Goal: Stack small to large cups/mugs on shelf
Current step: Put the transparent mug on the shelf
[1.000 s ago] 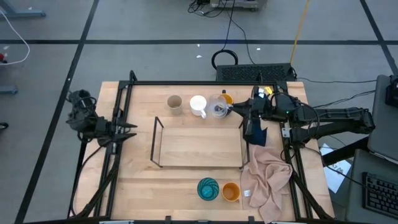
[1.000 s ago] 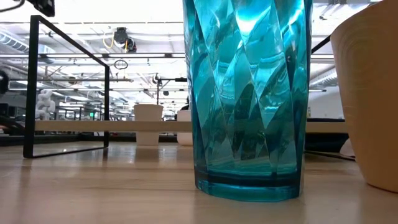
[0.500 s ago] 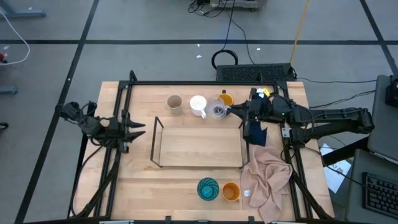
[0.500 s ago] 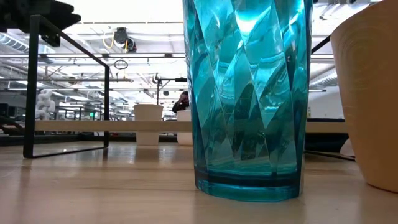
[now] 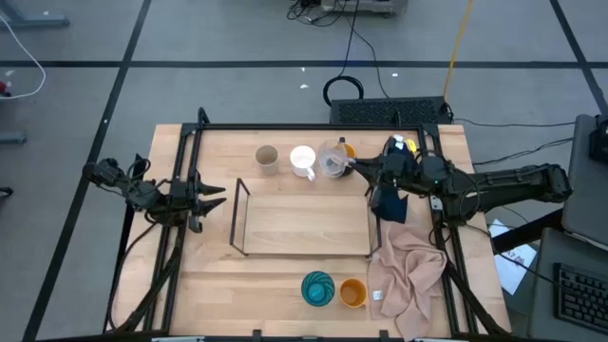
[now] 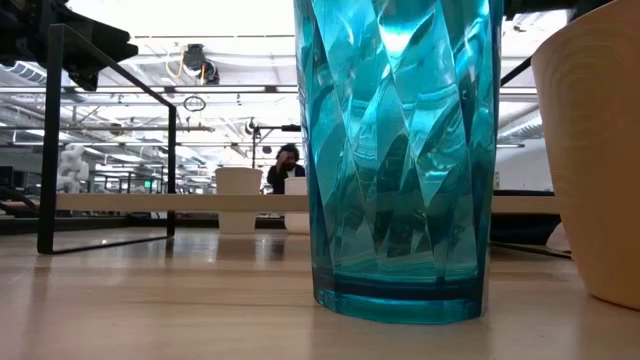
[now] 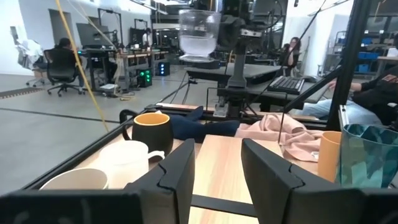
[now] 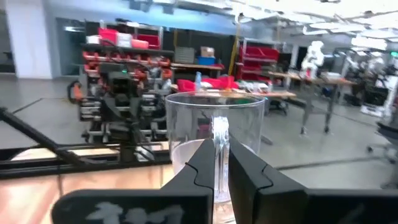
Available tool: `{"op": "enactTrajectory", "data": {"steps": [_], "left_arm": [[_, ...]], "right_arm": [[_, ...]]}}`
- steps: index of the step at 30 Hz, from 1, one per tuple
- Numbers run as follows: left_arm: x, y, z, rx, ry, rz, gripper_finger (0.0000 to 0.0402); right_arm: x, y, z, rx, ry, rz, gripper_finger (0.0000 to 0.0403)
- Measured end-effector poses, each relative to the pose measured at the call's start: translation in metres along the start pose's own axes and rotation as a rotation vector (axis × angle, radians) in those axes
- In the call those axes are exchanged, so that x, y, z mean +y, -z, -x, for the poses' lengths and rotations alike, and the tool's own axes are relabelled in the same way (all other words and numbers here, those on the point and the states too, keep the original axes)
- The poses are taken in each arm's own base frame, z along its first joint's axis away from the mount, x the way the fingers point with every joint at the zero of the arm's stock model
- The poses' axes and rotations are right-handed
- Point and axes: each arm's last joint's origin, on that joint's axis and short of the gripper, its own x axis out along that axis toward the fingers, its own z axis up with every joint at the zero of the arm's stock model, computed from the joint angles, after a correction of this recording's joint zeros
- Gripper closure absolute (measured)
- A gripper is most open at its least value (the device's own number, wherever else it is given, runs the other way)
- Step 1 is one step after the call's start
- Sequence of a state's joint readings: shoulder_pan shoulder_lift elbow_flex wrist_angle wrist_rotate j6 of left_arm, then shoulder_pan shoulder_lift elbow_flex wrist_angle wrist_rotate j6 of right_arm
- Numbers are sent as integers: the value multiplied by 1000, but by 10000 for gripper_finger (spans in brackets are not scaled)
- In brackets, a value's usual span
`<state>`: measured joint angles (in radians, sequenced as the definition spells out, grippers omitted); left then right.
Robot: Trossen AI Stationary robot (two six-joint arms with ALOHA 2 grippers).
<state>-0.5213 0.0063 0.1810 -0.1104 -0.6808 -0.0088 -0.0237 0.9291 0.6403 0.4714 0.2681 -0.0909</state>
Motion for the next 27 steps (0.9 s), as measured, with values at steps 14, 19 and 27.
{"op": "enactTrajectory", "data": {"steps": [14, 19, 27], "left_arm": [[0, -1, 0, -6, 0, 31, 268], [0, -1, 0, -8, 0, 34, 268], [0, -1, 0, -8, 0, 43, 268]], "right_arm": [[4, 8, 1, 86, -26, -26, 393], [5, 14, 2, 128, -32, -32, 393], [6, 29, 5, 169, -33, -71, 393]]}}
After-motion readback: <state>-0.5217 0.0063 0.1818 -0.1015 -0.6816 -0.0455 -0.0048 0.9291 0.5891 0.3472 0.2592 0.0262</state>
